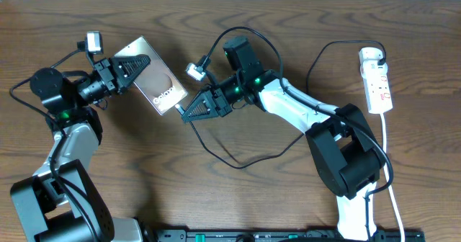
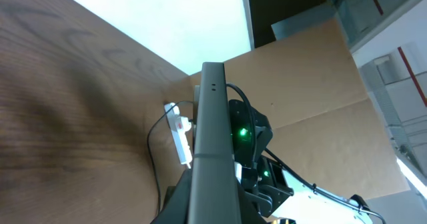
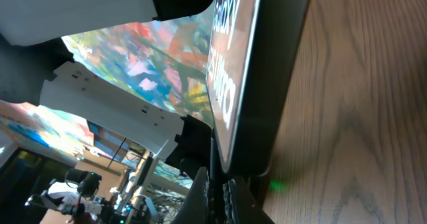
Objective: Plug charger to phone and switch on socket
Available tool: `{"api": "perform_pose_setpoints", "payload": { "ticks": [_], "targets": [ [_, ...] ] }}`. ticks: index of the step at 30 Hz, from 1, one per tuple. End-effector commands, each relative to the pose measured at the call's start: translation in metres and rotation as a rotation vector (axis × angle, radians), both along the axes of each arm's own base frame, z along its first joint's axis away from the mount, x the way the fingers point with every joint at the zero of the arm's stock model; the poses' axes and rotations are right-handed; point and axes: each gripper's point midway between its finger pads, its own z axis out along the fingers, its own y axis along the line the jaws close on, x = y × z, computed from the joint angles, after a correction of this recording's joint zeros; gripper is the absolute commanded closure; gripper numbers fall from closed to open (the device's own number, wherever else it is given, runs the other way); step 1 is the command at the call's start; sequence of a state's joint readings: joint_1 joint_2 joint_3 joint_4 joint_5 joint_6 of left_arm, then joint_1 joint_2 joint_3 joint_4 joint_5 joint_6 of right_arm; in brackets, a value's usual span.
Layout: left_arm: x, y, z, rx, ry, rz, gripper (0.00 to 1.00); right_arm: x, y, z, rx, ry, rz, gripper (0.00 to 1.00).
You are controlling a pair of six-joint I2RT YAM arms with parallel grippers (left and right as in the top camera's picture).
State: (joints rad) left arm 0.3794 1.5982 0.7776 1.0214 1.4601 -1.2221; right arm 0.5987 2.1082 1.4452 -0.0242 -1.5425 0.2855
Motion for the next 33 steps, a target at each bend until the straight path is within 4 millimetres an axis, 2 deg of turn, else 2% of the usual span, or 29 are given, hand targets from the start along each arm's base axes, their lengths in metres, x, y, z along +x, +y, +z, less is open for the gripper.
{"api": "perform_pose_setpoints", "payload": {
  "ticks": [1,15,26,33],
  "targets": [
    [0.0,0.0,0.009,-0.003,-0.005,-0.006,0.93,-0.002,-0.002,0.018,0.033,-0.028,0.013,0.98],
    [0.001,0.0,0.009,-0.003,-0.005,-0.006,0.93,-0.001,-0.002,0.018,0.034,-0.029,0.012,0.99],
    [0.001,-0.019,0.01,0.01,-0.037,-0.041,0.93,-0.001,-0.002,0.018,0.034,-0.029,0.012,0.99],
    [0.002,-0.012,0.01,0.011,-0.036,-0.024,0.93,0.0,-0.003,0.018,0.033,-0.027,0.009,0.99]
  ]
}}
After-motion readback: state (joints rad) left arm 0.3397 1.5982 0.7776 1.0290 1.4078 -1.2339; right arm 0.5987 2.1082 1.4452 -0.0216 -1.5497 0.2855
